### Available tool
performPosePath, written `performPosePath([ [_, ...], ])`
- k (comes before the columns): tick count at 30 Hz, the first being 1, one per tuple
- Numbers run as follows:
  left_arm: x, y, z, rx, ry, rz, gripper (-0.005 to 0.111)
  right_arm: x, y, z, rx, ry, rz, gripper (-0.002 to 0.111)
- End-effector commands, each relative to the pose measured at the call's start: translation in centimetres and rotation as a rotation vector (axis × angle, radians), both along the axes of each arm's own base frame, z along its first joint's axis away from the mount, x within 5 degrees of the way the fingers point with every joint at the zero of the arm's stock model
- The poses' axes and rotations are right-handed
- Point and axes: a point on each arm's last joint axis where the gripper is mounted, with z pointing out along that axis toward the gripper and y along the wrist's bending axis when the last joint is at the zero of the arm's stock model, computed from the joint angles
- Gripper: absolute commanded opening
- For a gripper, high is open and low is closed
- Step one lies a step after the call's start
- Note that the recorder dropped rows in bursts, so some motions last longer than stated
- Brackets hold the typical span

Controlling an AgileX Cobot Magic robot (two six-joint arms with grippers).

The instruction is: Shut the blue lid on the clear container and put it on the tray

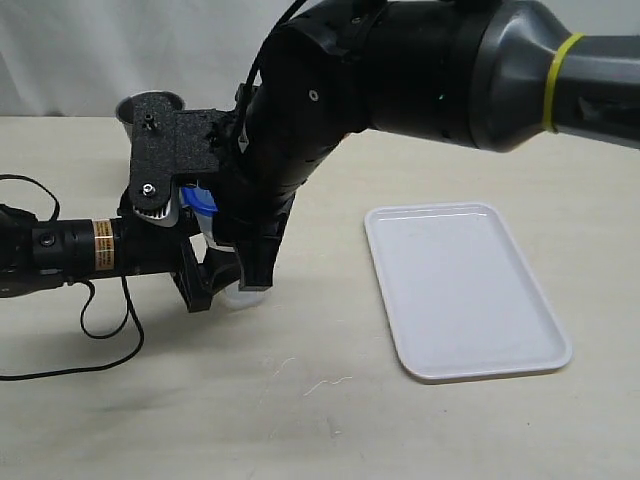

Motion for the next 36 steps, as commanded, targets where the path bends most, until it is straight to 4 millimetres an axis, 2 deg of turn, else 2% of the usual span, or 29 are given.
performPosePath([
  [1, 0.0, -0.7, 1.9, -0.134, -0.067, -0.039, 0.0, -0.4, -0.6, -0.1, -0.045, 0.044, -0.014, 0.048],
  [10, 0.0, -0.7, 1.9, -0.135, -0.068, -0.037, 0.0, -2.2, -1.0, 5.4, 0.108, 0.063, 0.002, 0.048],
  [15, 0.0, -0.7, 1.9, -0.135, -0.068, -0.037, 0.0, -3.2, -1.1, 6.5, 0.163, 0.115, 0.036, 0.048],
  [18, 0.0, -0.7, 1.9, -0.135, -0.068, -0.037, 0.0, -2.8, -1.2, 7.0, 0.189, 0.083, 0.003, 0.048],
  [20, 0.0, -0.7, 1.9, -0.134, -0.067, -0.039, 0.0, -1.8, -1.5, 6.9, 0.188, 0.034, -0.056, 0.048],
  [23, 0.0, -0.7, 1.9, -0.134, -0.067, -0.039, 0.0, -0.9, -1.8, 5.8, 0.098, -0.003, -0.096, 0.048],
  [26, 0.0, -0.7, 1.9, -0.134, -0.067, -0.039, 0.0, -0.6, -1.6, 4.5, 0.029, 0.004, -0.073, 0.045],
  [36, 0.0, -0.7, 1.9, -0.134, -0.068, -0.038, 0.0, 0.1, -0.9, 2.7, -0.024, -0.013, -0.002, 0.043],
])
